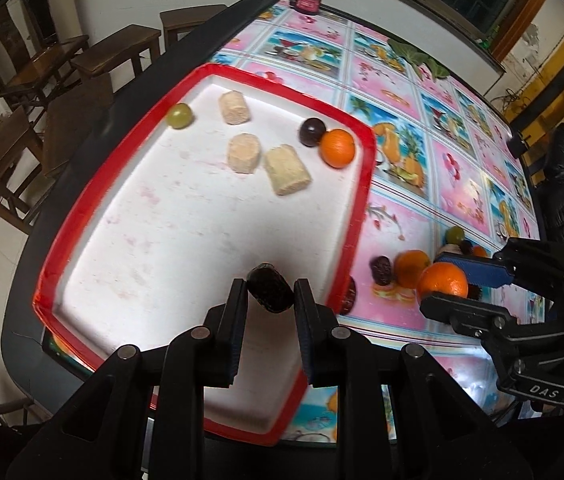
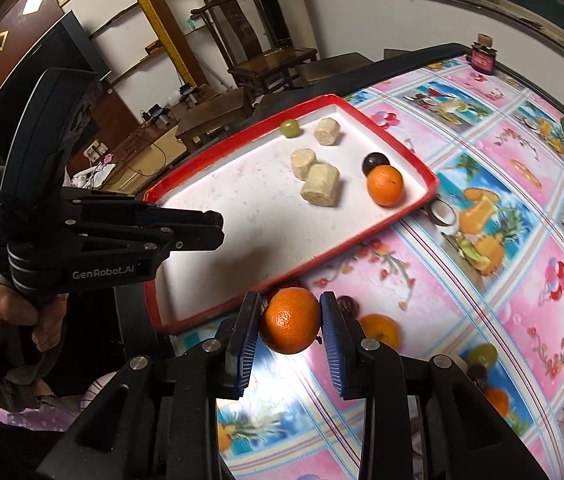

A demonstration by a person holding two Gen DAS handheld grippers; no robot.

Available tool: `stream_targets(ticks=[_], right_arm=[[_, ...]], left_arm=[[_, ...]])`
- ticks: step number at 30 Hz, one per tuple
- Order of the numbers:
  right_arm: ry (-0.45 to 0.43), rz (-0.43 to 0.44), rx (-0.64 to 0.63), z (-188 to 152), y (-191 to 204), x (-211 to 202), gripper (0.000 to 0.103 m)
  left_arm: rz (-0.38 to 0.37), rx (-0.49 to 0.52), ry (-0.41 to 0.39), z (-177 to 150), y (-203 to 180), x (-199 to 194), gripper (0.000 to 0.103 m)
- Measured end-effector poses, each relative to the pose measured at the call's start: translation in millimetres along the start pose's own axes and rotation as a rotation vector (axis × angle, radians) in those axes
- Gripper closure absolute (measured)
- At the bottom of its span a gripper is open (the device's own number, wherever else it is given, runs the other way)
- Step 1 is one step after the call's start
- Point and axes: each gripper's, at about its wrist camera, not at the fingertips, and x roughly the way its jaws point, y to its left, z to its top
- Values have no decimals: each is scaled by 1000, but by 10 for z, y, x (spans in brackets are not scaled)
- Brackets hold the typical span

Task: Organize fruits
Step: 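Carry the plum and orange into the tray and open both tools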

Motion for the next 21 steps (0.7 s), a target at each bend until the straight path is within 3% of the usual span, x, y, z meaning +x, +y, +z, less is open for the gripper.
stream_targets(ticks=[21], right_arm=[[27,2,-49,540,53,542,72]], left_arm=[[56,-13,24,392,429,395,82]])
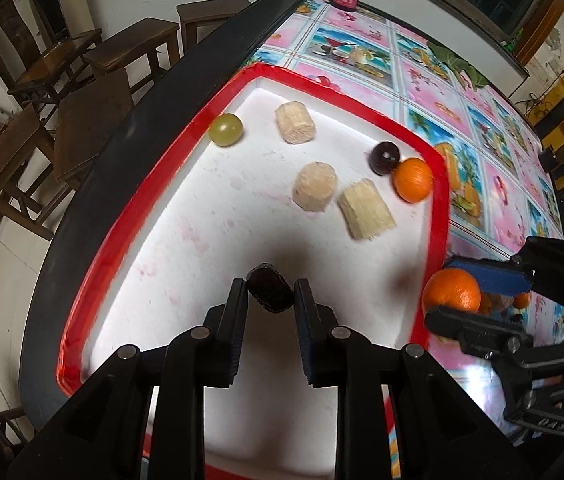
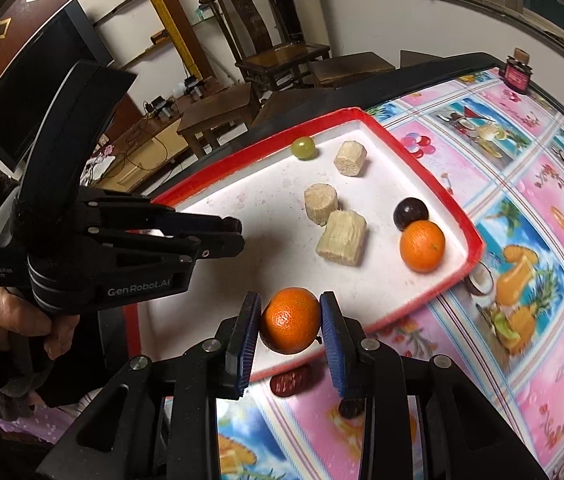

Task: Organize fruits
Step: 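Carry the plum and orange into the tray and open both tools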

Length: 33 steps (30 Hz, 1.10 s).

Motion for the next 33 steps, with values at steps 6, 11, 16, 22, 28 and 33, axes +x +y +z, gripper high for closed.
stream_targets(ticks=[6,11,16,22,28,33], right_arm=[[36,-3,-18,77,14,224,72],[61,-7,-34,102,9,350,72],[85,-15,-28,95,-39,449,72],[90,-16,-22,75,-95,518,72],[82,-17,-24,78,-81,511,72],[75,3,-11,62,-73,465,69]], left_arm=[[4,-20,7,137,98,162,82],[-8,-26,4,219,143,227,82],[-14,-23,-5,298,166,256,82],[-32,-27,-17,389,166,302,82],[-46,-40,-26,521,118,360,82],[-45,-47,-28,548,99,370,81]])
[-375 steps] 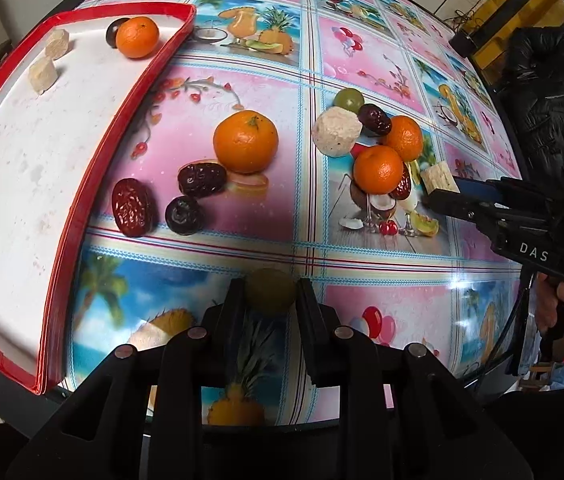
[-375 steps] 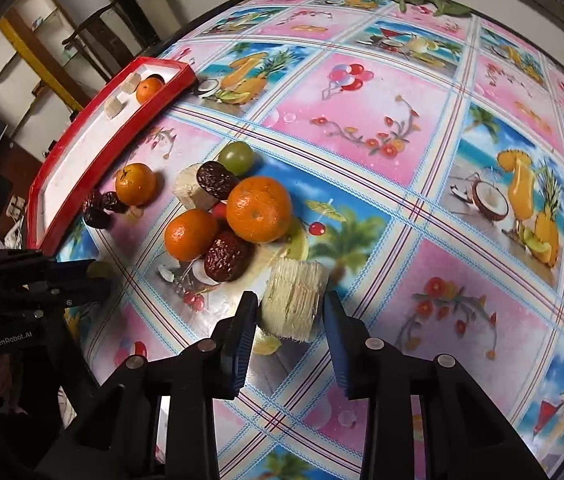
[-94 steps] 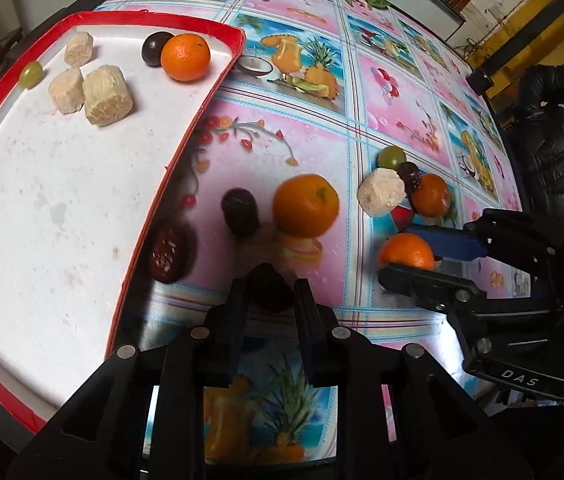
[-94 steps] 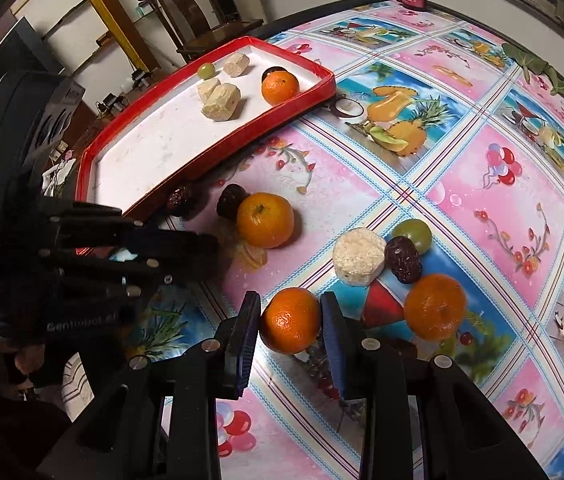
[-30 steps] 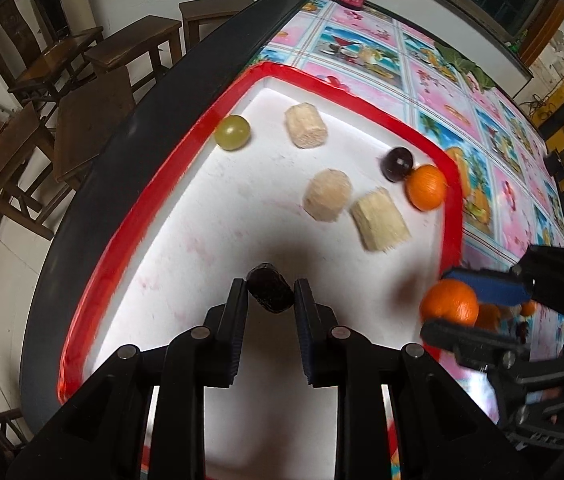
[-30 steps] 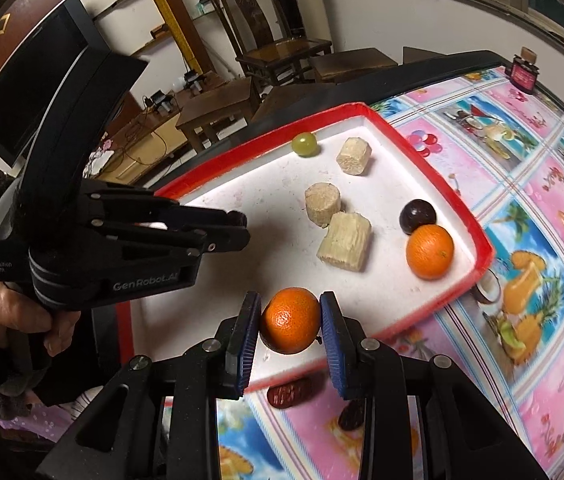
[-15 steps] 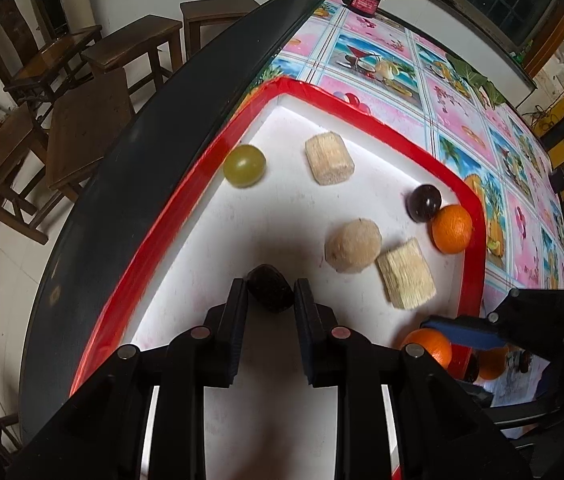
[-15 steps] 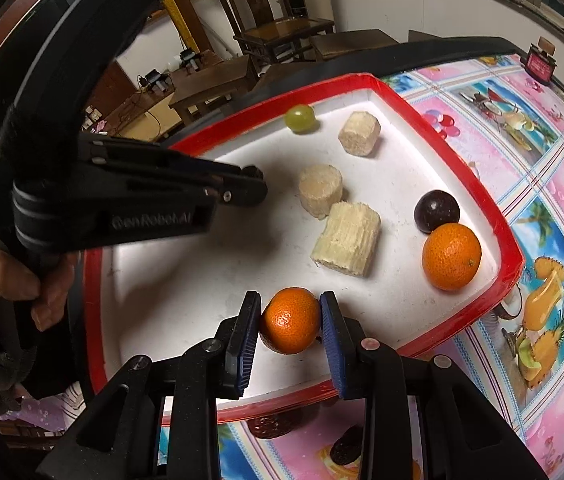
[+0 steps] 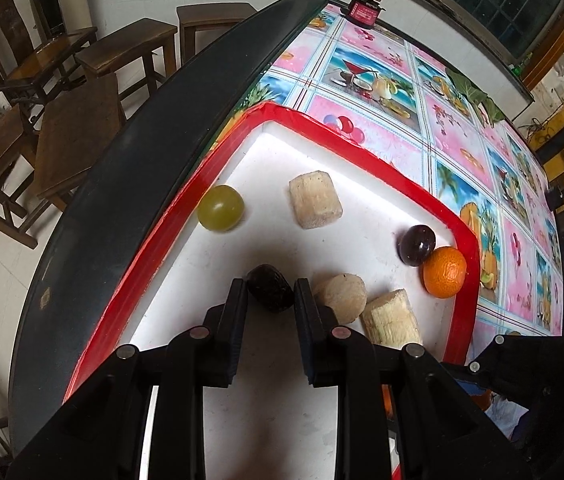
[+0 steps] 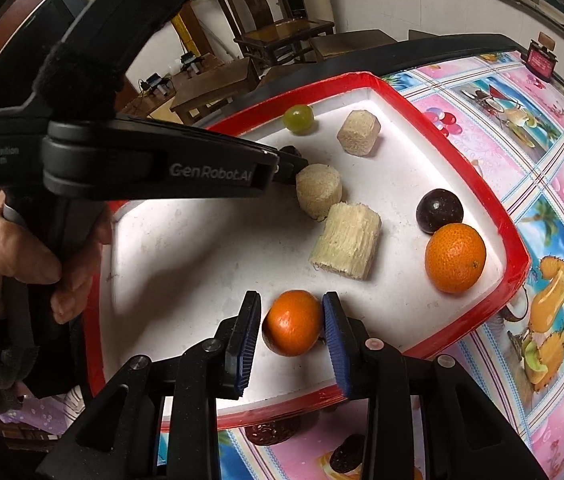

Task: Organize fruits
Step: 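Carry the plum and orange into the tray and open both tools, then move both open tools back toward the fruit pile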

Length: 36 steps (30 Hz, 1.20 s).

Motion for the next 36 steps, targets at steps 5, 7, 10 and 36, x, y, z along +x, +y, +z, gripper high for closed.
stream_targets(ticks=[5,7,10,36], right_arm=[[-9,10,6,-1,-2,-56,64],[-22,18,8,-10,10,-116,60],[-34,22,11,-38,34,-211,60],[-60,-19,126,-1098,-129,-987,22]], left_arm=[[25,-6,0,-28,0,-23,57],[30,-18,-9,-47,11,-50,47],[29,-32,-11,-84,24,-94,46],[64,-23,18,-751,-463,-612,29]])
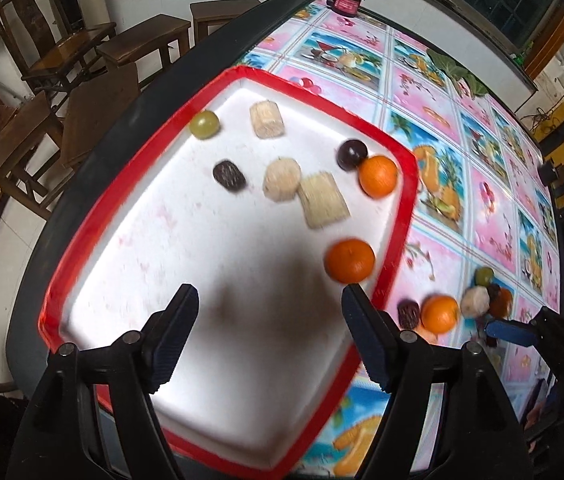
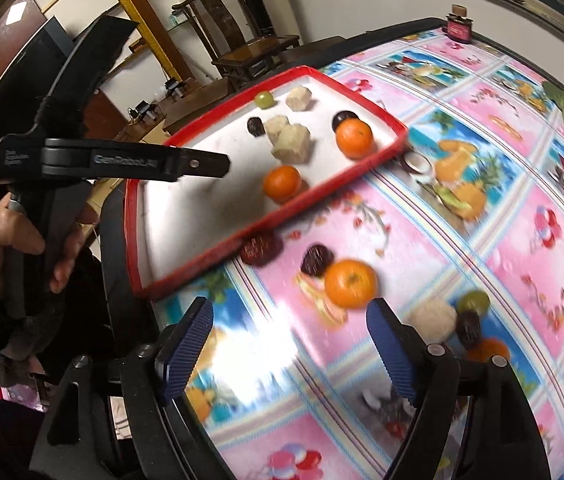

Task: Organize fruits
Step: 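Move both open tools back toward the fruit pile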

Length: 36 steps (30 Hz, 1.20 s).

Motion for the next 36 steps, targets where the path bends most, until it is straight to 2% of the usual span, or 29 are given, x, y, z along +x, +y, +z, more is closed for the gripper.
stream_targets(ticks=[13,22,29,32,36], right_arm=[[21,-7,93,-514,-156,-269,21],[12,-26,148,-682,-295,-399,21],[-2,-77,204,-766,-526,-531,22],[-5,-100,224,-767,-648,-570,25],[7,-117,249,-739,-779,-532,42]], left_arm=[[-48,25,44,-519,-294,-138,29],[-80,137,51,-545,-731,-135,29],[-94,210,69,-512,-997,-44,29],[-97,239,73,-478,-1096,13,29],[-106,273,65,-422,-1200,78,29]])
